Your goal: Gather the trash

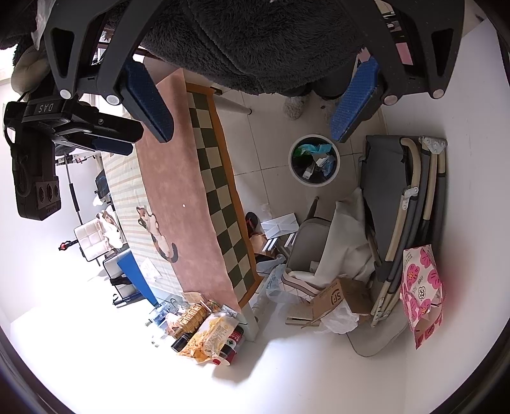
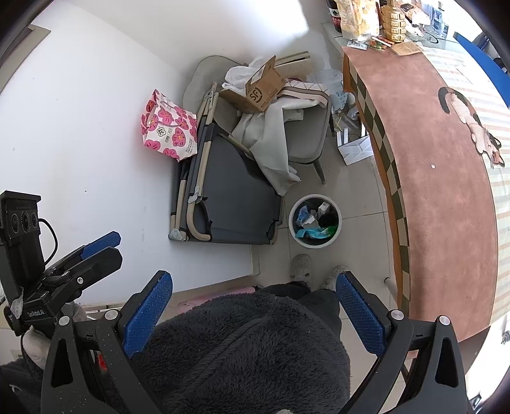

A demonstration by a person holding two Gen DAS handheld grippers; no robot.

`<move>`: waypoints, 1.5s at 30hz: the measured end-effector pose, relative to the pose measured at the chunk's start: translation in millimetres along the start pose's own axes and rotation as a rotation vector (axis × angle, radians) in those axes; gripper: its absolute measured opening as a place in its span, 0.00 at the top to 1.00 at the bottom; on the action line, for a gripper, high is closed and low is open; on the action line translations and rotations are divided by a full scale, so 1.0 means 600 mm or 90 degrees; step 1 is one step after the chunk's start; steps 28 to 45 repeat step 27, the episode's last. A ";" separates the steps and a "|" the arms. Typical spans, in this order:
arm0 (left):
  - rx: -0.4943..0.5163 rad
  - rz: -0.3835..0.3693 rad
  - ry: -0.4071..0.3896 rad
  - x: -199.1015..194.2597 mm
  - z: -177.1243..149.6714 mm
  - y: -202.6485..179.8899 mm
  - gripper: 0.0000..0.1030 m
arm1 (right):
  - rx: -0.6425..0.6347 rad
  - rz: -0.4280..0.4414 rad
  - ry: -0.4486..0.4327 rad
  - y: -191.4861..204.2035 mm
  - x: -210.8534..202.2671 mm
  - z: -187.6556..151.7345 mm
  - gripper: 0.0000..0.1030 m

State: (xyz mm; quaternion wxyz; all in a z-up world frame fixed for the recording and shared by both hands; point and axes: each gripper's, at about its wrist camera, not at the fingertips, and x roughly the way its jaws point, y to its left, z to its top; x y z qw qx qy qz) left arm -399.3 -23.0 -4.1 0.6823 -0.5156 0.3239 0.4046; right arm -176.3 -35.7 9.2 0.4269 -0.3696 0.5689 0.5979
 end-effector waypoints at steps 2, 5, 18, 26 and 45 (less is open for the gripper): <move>0.000 0.001 0.000 0.000 0.000 0.000 0.02 | 0.000 0.001 0.000 0.000 0.000 0.001 0.00; 0.000 0.000 0.000 0.000 0.000 0.001 0.02 | -0.001 0.002 0.002 0.000 0.000 -0.003 0.00; -0.001 0.001 -0.001 -0.001 -0.002 -0.001 0.02 | -0.004 0.004 0.001 0.003 -0.004 0.000 0.00; -0.004 0.002 -0.005 -0.005 0.002 0.002 0.02 | -0.002 0.005 0.001 0.008 -0.003 0.002 0.00; -0.004 0.002 -0.006 -0.007 0.004 0.003 0.02 | -0.004 0.004 0.001 0.008 -0.003 0.002 0.00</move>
